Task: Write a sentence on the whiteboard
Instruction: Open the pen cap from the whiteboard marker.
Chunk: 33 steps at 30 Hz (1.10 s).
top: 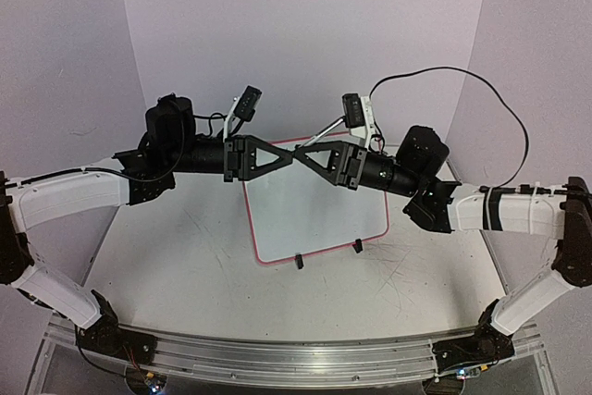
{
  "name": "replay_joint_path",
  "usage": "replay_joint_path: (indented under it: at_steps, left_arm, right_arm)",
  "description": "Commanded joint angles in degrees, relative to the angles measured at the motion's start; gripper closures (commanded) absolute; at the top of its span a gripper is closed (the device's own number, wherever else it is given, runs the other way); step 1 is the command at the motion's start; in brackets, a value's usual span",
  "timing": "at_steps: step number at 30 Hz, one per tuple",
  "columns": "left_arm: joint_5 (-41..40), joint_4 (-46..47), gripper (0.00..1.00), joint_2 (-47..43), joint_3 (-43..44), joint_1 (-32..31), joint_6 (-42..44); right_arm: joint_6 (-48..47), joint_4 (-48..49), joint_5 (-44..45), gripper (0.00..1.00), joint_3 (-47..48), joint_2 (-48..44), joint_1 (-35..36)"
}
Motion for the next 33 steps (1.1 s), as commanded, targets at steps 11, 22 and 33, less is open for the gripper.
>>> replay_joint_path:
  at_steps: [11,22,33]
  left_arm:
    - [1.59,1.75,1.0,-2.5,-1.22,-0.38,-0.21]
    - [1.93,1.75,1.0,-2.24,-0.69,-0.38,-0.38]
    - [2.33,1.75,1.0,-2.5,-1.47,-0.38,-0.2]
  right_arm:
    - [-4.23,-4.8,0.26,0.52,3.55,-3.2,0.19]
    - [-4.95,-7.13,-3.27,0.66,5.35,-0.81,0.22]
    - [-5.38,-8.08,-5.96,0.87,5.69,-0.82,0.1]
